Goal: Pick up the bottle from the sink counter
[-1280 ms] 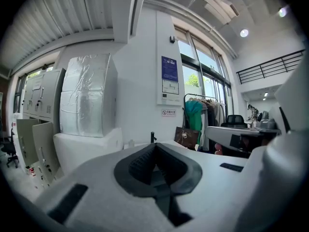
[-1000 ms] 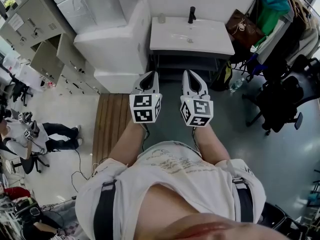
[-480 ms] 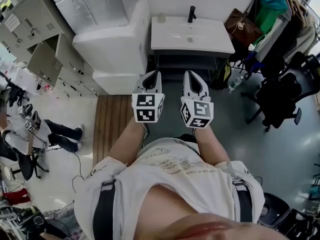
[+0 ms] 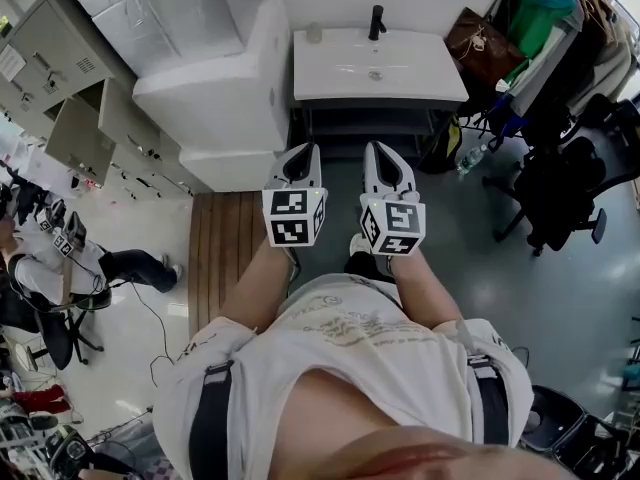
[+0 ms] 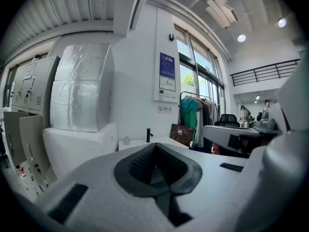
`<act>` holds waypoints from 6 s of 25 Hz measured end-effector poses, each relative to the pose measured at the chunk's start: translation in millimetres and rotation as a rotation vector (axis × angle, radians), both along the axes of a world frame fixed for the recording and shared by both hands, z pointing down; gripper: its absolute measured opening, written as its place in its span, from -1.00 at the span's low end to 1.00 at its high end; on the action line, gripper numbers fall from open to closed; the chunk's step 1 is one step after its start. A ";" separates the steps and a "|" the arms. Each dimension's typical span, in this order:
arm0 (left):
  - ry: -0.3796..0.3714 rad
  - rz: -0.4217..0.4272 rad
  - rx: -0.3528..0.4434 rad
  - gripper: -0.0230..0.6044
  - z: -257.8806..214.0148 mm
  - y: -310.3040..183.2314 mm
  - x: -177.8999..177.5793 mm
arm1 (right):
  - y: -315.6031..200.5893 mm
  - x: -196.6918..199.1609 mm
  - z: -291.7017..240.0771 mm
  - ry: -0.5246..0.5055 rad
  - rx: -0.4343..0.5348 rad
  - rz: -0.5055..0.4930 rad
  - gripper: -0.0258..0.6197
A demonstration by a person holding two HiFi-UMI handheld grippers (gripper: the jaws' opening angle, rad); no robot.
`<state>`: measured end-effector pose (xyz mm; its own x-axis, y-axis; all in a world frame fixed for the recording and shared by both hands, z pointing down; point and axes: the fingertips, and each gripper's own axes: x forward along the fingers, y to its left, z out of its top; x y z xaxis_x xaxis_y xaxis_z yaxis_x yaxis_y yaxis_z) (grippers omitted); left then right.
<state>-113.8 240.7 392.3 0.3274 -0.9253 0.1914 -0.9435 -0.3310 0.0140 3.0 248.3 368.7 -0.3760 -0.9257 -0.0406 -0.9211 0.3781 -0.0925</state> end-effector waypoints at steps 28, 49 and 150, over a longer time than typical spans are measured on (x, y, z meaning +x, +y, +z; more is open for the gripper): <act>-0.026 -0.063 -0.009 -0.86 -4.3 -216.4 70.8 | -221.1 54.1 -1.0 -0.011 -0.013 -0.102 -0.85; -0.021 -0.087 -0.001 -0.86 5.3 -296.9 75.4 | -301.8 58.5 3.4 -0.003 -0.001 -0.133 -0.85; -0.170 -0.089 -0.499 0.00 260.2 -708.8 -67.3 | -682.7 4.4 92.5 0.096 -0.266 -0.131 -0.85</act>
